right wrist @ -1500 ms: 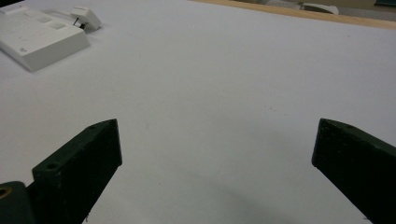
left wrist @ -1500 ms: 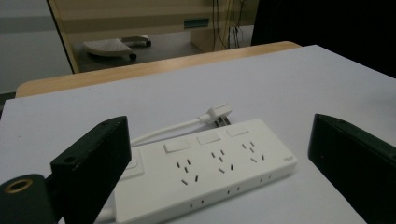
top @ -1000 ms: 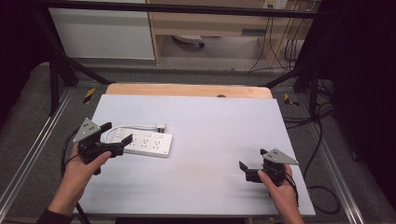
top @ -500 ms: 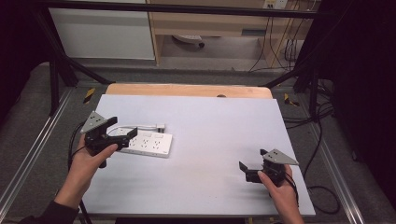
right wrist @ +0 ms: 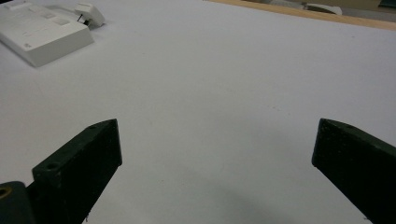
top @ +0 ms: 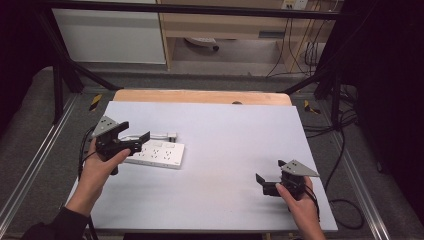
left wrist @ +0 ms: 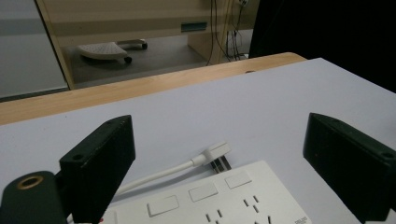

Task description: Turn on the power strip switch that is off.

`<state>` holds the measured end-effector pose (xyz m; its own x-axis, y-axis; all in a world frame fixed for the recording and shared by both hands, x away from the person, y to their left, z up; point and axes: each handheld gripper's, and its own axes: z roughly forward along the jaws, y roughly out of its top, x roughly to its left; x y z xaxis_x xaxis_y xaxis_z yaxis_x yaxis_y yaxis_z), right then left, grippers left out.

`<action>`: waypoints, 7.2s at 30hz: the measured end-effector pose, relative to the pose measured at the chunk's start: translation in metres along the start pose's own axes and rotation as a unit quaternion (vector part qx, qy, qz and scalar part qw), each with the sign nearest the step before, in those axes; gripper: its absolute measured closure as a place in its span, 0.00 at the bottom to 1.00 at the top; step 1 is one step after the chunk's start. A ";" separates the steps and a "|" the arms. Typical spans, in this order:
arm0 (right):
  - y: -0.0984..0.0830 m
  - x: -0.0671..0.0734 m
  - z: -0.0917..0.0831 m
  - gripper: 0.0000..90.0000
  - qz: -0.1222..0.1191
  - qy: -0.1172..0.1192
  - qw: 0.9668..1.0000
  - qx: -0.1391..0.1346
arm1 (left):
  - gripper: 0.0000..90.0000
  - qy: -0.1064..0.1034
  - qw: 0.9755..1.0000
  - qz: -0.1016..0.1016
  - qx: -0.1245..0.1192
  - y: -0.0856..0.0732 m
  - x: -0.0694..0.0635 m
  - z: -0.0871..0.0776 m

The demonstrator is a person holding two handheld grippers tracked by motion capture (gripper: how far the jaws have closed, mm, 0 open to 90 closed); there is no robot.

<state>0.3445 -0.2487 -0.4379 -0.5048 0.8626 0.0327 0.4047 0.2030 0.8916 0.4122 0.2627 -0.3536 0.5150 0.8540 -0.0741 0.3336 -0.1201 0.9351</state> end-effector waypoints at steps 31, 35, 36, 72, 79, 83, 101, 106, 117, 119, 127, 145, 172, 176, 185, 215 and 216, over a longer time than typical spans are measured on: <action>-0.001 -0.002 -0.001 0.02 0.007 -0.003 1.000 0.006 | 0.12 0.026 0.998 0.012 0.049 -0.013 0.016 0.041; -0.001 -0.002 -0.001 0.02 0.007 -0.002 1.000 0.005 | 0.12 0.032 0.998 0.014 0.053 -0.015 0.019 0.044; -0.001 -0.002 -0.001 0.02 0.008 -0.002 1.000 0.005 | 0.13 0.034 0.998 0.015 0.054 -0.015 0.020 0.045; -0.003 -0.003 0.001 0.02 0.011 0.000 1.000 0.013 | 0.64 0.029 0.990 0.024 0.135 -0.032 0.030 0.060; -0.003 -0.003 0.001 0.02 0.010 0.001 1.000 0.014 | 0.79 0.022 0.989 0.016 0.144 -0.034 0.033 0.058; -0.003 -0.003 0.001 0.02 0.011 0.002 1.000 0.014 | 0.87 0.021 0.988 0.013 0.152 -0.039 0.036 0.059; -0.003 -0.003 0.002 0.02 0.012 0.002 1.000 0.016 | 1.00 0.027 0.985 0.000 0.170 -0.047 0.045 0.063; -0.003 -0.003 0.001 0.02 0.011 0.002 1.000 0.013 | 1.00 0.031 0.985 0.000 0.171 -0.049 0.046 0.064; -0.004 -0.004 0.001 0.02 0.015 0.001 1.000 0.014 | 1.00 0.037 0.984 -0.007 0.172 -0.050 0.048 0.066; -0.004 -0.004 0.001 0.02 0.014 0.001 1.000 0.015 | 1.00 0.037 0.984 -0.006 0.173 -0.051 0.048 0.067; -0.004 -0.003 0.002 0.02 0.013 0.002 1.000 0.016 | 1.00 0.038 0.984 -0.003 0.173 -0.051 0.047 0.066; -0.003 -0.003 0.001 0.03 0.013 0.003 1.000 0.015 | 1.00 0.037 0.985 -0.008 0.170 -0.052 0.048 0.066; -0.004 -0.003 0.002 0.02 0.015 0.003 1.000 0.017 | 1.00 0.035 0.986 -0.012 0.164 -0.056 0.050 0.067; -0.004 -0.003 0.002 0.02 0.015 0.004 1.000 0.019 | 1.00 0.034 0.986 -0.014 0.163 -0.056 0.051 0.067; -0.004 -0.003 0.002 0.02 0.015 0.005 1.000 0.017 | 1.00 0.037 0.987 -0.012 0.159 -0.057 0.050 0.067; -0.003 -0.003 0.002 0.02 0.016 0.005 1.000 0.016 | 1.00 0.030 0.990 -0.015 0.135 -0.053 0.051 0.066; -0.003 -0.003 0.002 0.02 0.015 0.005 1.000 0.016 | 1.00 0.030 0.990 -0.015 0.135 -0.053 0.051 0.066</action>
<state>0.3464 -0.2508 -0.4421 -0.4989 0.8643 0.0638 0.4444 0.1920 0.8750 0.4728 0.2791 -0.4295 0.4569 0.8865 -0.0729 0.5511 -0.2177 0.8055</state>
